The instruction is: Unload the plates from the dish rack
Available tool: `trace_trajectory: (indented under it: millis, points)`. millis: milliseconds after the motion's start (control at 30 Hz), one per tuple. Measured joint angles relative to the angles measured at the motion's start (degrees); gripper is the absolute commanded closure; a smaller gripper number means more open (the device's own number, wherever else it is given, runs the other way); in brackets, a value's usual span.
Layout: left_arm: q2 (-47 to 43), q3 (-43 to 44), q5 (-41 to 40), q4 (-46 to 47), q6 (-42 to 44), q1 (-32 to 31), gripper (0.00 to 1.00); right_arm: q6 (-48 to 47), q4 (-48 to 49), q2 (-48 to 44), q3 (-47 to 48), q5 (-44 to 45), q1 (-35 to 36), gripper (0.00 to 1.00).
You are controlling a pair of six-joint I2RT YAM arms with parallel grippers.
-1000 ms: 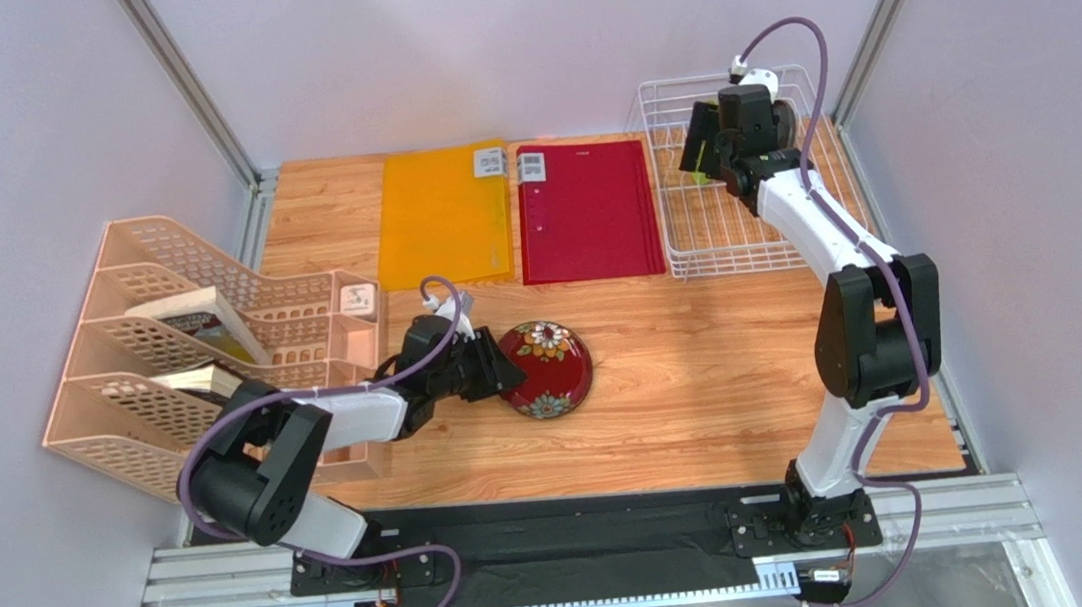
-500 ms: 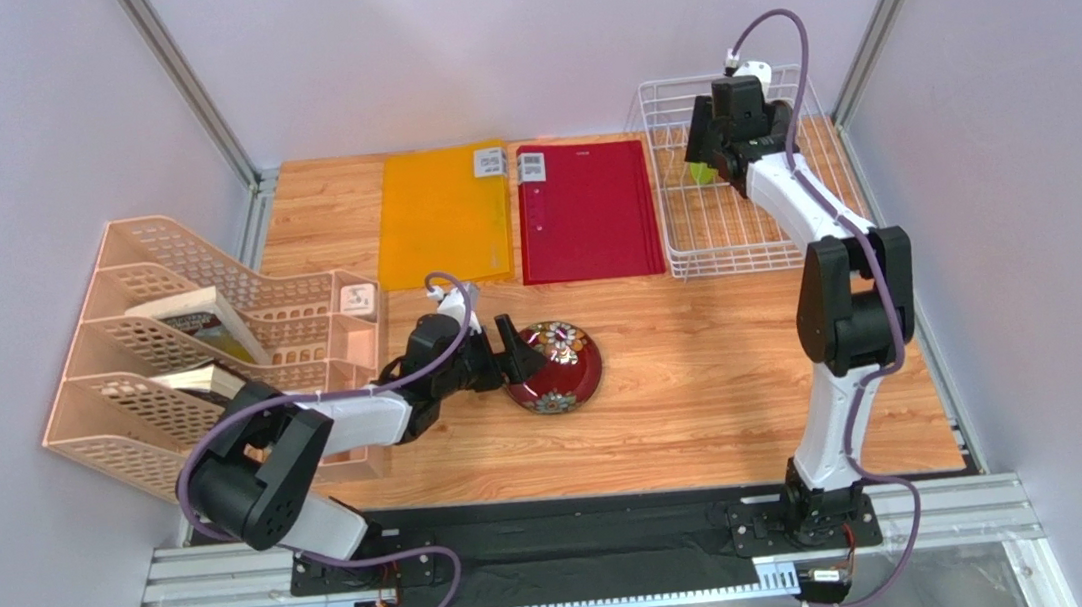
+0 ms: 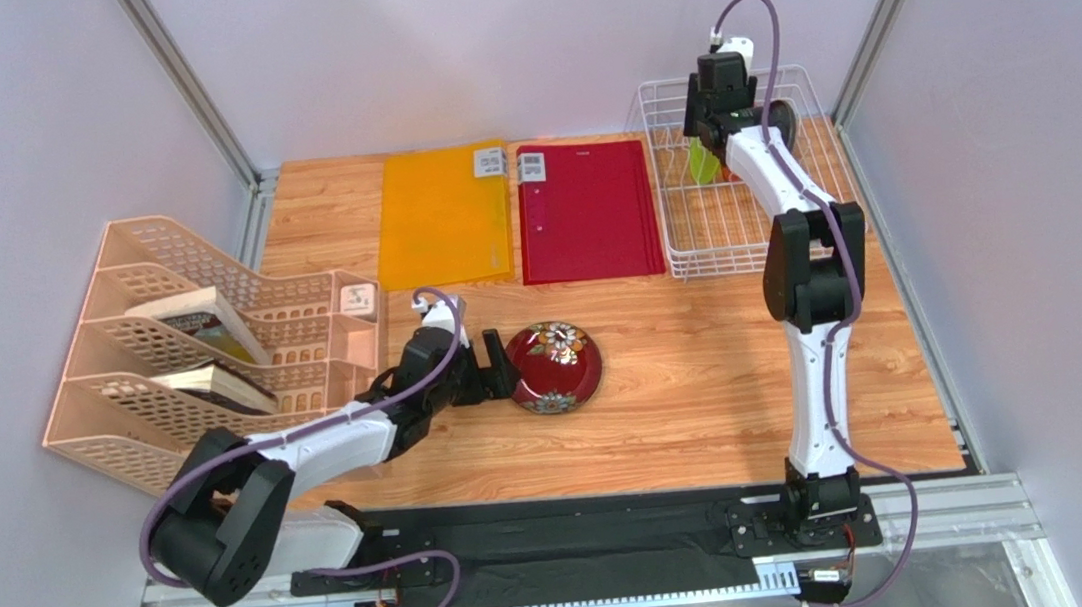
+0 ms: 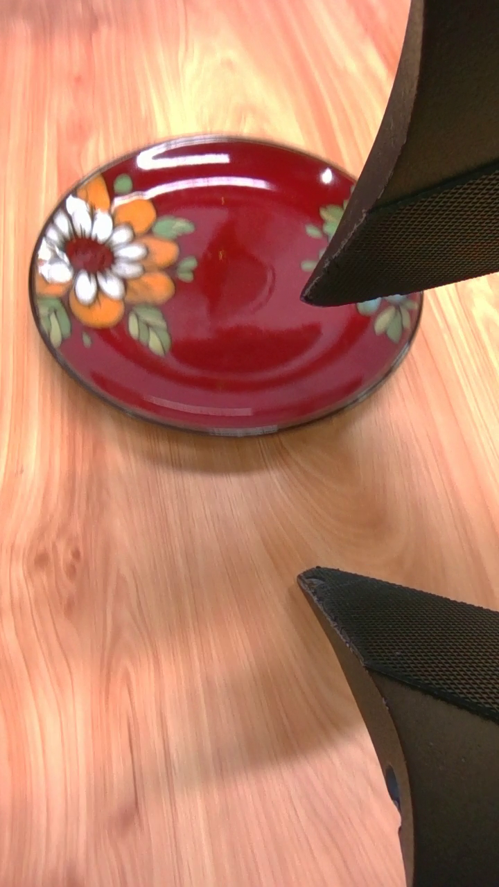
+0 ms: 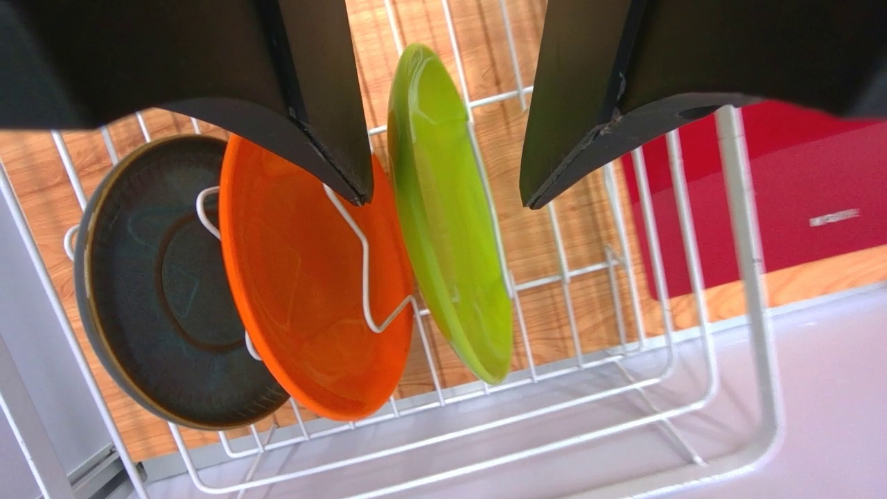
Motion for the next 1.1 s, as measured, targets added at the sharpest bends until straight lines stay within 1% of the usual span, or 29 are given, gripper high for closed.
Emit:
trace_trajectory:
  millis: [33,67,133,167,267,333,400,467,500,533,567,667,800,900,1000,1033,1100]
  points:
    - [-0.96,0.00,-1.05,-1.46,0.70,-0.13,0.00,-0.46,-0.13,0.76,0.55,0.37,0.00,0.46]
    - [-1.90,0.00,-1.99,-2.78,1.38,-0.15,0.00,-0.85,-0.33,1.51,0.90,0.72,-0.04,0.53]
    - [-4.33,0.00,-3.63,-4.94,2.64,-0.20,0.00,-1.77,-0.70,2.54,1.09,1.22,-0.13,0.63]
    - [-5.86,0.00,-4.44,-5.77,3.32,-0.22,0.00,-2.12,-1.11,2.97,1.09,1.44,-0.15,0.77]
    - [-11.91,0.00,-6.86,-7.34,5.35,-0.31,0.01,-3.23,-2.14,3.43,1.09,1.90,-0.22,0.90]
    - [-16.28,0.09,-8.41,-7.69,6.88,-0.42,0.03,-3.96,-2.19,3.41,1.07,2.54,-0.26,1.00]
    - [-19.65,0.39,-9.79,-8.09,8.09,-0.48,0.11,-4.24,-2.21,3.41,0.92,2.80,-0.39,1.00]
    - [-21.88,1.60,-11.39,-8.81,9.62,-0.48,0.16,-4.39,-1.57,2.99,-0.17,2.78,-0.39,1.00]
    - [-22.34,2.49,-12.07,-9.20,10.21,-0.48,0.07,-4.52,-0.98,2.64,-0.85,3.15,-0.22,1.00]
    - [-22.43,3.50,-12.70,-9.46,10.97,-0.50,0.06,-4.74,-0.52,2.27,-1.51,3.54,-0.04,1.00]
    - [-22.29,4.61,-13.33,-9.60,11.87,-0.50,0.00,-4.92,0.48,1.49,-2.97,4.17,0.24,1.00]
    - [-20.41,8.39,-14.64,-10.67,13.84,-0.57,0.00,-6.64,3.10,-2.25,-8.09,7.63,1.60,1.00]
    - [-16.35,12.61,-17.38,-11.93,16.35,-1.20,0.00,-11.02,8.44,-8.81,-15.76,15.85,5.07,1.00]
    - [-14.62,13.66,-19.43,-12.87,16.81,-1.29,0.00,-13.46,12.85,-14.32,-21.14,21.27,7.69,1.00]
    - [-14.10,13.68,-19.76,-12.87,16.79,-1.29,0.01,-13.31,14.95,-21.00,-26.77,23.21,9.64,1.00]
    - [-13.99,13.68,-19.15,-12.44,16.85,-1.29,0.05,-12.68,15.34,-24.00,-29.42,23.19,10.16,1.00]
    - [-13.22,14.03,-17.81,-11.58,16.92,-1.29,0.10,-10.73,15.04,-29.92,-33.92,22.51,10.82,1.00]
